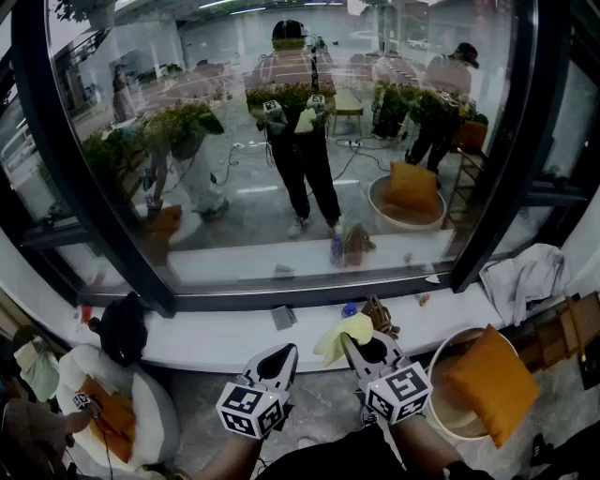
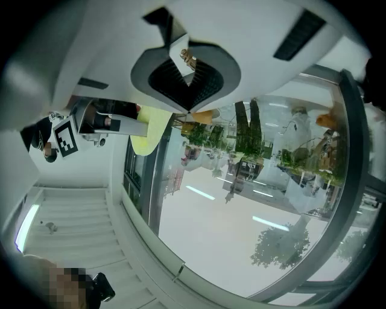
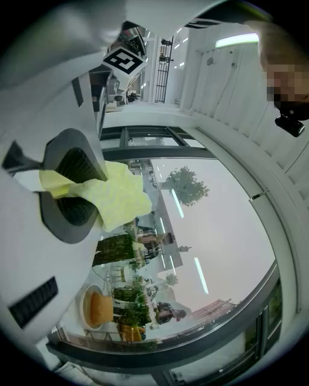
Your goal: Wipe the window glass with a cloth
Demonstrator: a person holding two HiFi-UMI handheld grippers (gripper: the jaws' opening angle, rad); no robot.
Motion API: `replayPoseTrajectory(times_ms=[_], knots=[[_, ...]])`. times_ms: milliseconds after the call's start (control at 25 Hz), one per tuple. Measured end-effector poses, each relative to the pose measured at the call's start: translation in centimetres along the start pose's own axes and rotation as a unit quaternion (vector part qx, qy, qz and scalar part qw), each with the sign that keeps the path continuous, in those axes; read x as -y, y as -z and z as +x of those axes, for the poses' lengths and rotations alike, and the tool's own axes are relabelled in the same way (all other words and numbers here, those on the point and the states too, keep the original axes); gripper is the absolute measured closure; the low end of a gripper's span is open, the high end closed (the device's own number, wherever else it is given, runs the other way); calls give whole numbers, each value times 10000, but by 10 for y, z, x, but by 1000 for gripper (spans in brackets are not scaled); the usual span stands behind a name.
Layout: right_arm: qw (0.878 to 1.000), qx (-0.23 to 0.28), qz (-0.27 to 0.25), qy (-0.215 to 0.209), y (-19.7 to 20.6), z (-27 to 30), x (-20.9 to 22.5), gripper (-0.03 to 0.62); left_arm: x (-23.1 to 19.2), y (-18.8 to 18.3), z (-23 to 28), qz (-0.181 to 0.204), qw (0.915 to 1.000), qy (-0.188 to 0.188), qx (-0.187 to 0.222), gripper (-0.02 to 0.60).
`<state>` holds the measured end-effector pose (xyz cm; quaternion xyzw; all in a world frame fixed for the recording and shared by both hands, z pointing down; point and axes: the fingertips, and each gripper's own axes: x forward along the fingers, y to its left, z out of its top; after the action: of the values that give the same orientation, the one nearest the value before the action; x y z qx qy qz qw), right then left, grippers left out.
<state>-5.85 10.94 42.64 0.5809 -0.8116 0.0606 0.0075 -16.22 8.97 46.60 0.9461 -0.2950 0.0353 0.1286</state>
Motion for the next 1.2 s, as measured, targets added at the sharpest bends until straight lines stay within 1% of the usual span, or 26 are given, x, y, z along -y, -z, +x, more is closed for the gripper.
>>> replayPoseTrajectory(times_ms=[280,720,880,1040,1200], knots=[[9998,132,150,-9,-4,-4,3,551,4,0,0,24,10000,43,19,574],[9999,83,146,33,-2,-9,7,551,10,-1,2,96,9999,76,-11,574],[9999,87,59,66,-2,-5,6,551,7,0,2,125,9999,88,-1,574],[10000,32,14,76,2,-2,14,551,7,5,13,85,9999,91,-14,574],[10000,54,-53,-4,-6,5,36,551,13,3,37,93,9999,58,-11,574]])
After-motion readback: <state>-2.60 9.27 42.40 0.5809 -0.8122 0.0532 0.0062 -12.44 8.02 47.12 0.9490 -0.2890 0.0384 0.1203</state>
